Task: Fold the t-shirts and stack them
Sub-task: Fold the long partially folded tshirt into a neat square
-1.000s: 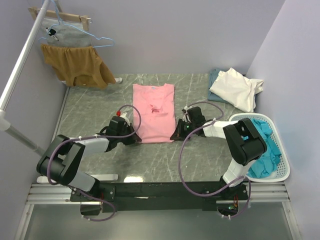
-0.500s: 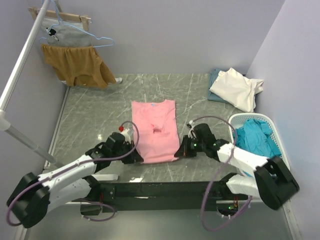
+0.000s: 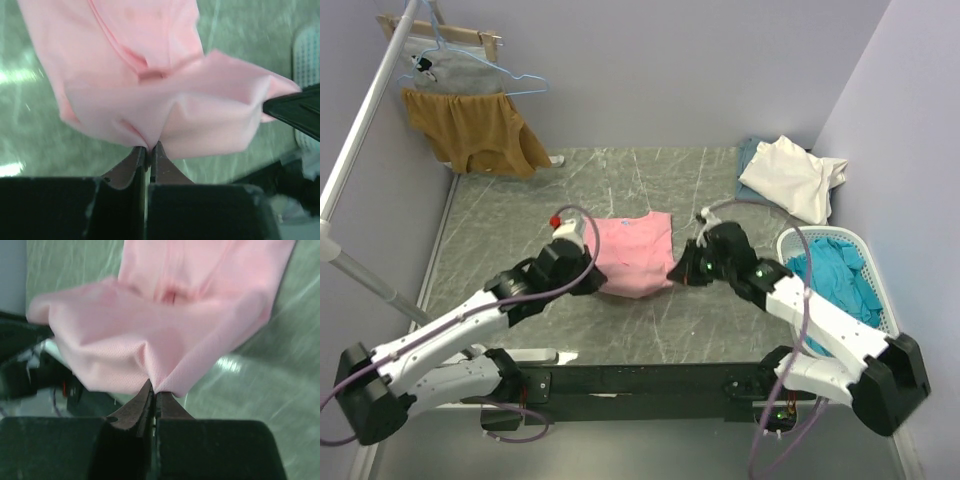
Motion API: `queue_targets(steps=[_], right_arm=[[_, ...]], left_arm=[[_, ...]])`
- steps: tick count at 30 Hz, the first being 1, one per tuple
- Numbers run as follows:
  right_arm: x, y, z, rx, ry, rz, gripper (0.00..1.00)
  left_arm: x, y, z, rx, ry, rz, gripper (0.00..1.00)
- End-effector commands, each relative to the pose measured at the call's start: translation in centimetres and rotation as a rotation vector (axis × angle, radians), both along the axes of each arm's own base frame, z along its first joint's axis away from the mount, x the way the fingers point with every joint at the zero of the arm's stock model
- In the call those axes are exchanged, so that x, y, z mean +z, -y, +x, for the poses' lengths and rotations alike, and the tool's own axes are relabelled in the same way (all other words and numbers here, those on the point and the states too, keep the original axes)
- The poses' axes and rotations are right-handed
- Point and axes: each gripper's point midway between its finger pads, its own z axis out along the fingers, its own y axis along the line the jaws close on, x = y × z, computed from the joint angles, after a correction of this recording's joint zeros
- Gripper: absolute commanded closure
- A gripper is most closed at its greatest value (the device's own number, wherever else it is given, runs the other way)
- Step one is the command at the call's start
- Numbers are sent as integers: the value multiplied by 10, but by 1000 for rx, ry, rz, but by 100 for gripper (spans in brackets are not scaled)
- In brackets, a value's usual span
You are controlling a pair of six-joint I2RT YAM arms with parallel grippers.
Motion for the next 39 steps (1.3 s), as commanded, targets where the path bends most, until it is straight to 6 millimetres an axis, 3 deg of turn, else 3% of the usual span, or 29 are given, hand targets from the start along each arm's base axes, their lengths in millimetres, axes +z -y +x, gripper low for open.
queue_targets(steps=[1, 2, 3, 4, 5, 6, 7, 8, 9, 11, 12, 13, 14, 15, 16, 17, 18, 20, 21, 23, 24, 25, 27, 31, 32, 35, 36, 39], right_arm=[[12, 12, 69, -58, 117, -104, 100], [23, 10, 85, -71, 147, -98, 100], [10, 12, 101, -87, 118, -123, 100], [9, 11, 112, -70, 127, -137, 100], [21, 8, 130, -76, 150, -132, 99], [0, 5, 140, -64, 95, -167, 100], [-2, 5, 150, -48, 95, -179, 100], [8, -1, 166, -46, 118, -171, 100], [-13, -4, 174, -37, 70, -192, 100], [-10, -8, 197, -27, 74, -187, 99], [-30, -11, 203, -6, 29, -191, 99], [-24, -13, 218, -5, 45, -173, 98], [-25, -15, 227, -4, 47, -163, 96], [-45, -16, 234, -1, 7, -176, 88], [-34, -22, 249, 6, 39, -156, 83], [-36, -17, 259, -14, 37, -167, 79], [-48, -16, 268, -26, 24, -183, 56], [-31, -7, 297, -83, 100, -202, 31], [-31, 0, 307, -116, 112, -230, 30], [-7, 9, 325, -168, 191, -238, 26], [13, 15, 328, -191, 232, -234, 26], [16, 18, 324, -192, 243, -236, 25], [47, 16, 319, -181, 319, -194, 20], [39, 0, 291, -90, 236, -149, 20], [35, -3, 283, -74, 212, -145, 21], [21, -21, 258, 0, 171, -132, 24], [16, -24, 253, 7, 159, -137, 25], [0, -36, 236, 50, 113, -128, 30]], left_arm=[[14, -7, 62, 79, 132, 117, 97], [15, -7, 73, 77, 153, 129, 98], [6, -12, 88, 98, 142, 152, 97], [15, -9, 104, 105, 173, 131, 97], [12, -8, 112, 87, 171, 136, 98], [-1, -15, 128, 107, 145, 159, 99], [6, -13, 142, 115, 168, 147, 99], [3, -14, 151, 108, 169, 157, 99], [-12, -20, 164, 123, 139, 178, 99], [-7, -19, 184, 128, 152, 173, 99], [-21, -23, 193, 136, 121, 182, 99], [-19, -22, 201, 139, 123, 172, 99], [-20, -21, 210, 143, 131, 154, 99], [-32, -22, 215, 137, 102, 146, 99], [-30, -21, 223, 144, 109, 139, 97], [-30, -22, 229, 156, 118, 135, 91], [-38, -25, 236, 171, 111, 147, 48], [-36, -33, 249, 214, 137, 163, 1], [-36, -40, 257, 240, 147, 172, 1], [-24, -51, 268, 289, 185, 186, 1], [-12, -59, 272, 316, 210, 190, 1], [-1, -64, 275, 338, 233, 200, 1], [23, -63, 274, 313, 284, 193, 0], [39, -36, 263, 161, 283, 114, 0], [40, -21, 256, 85, 273, 69, 1], [33, 1, 245, -20, 247, -20, 0], [22, 10, 234, -84, 208, -52, 1], [3, 19, 229, -131, 164, -79, 0]])
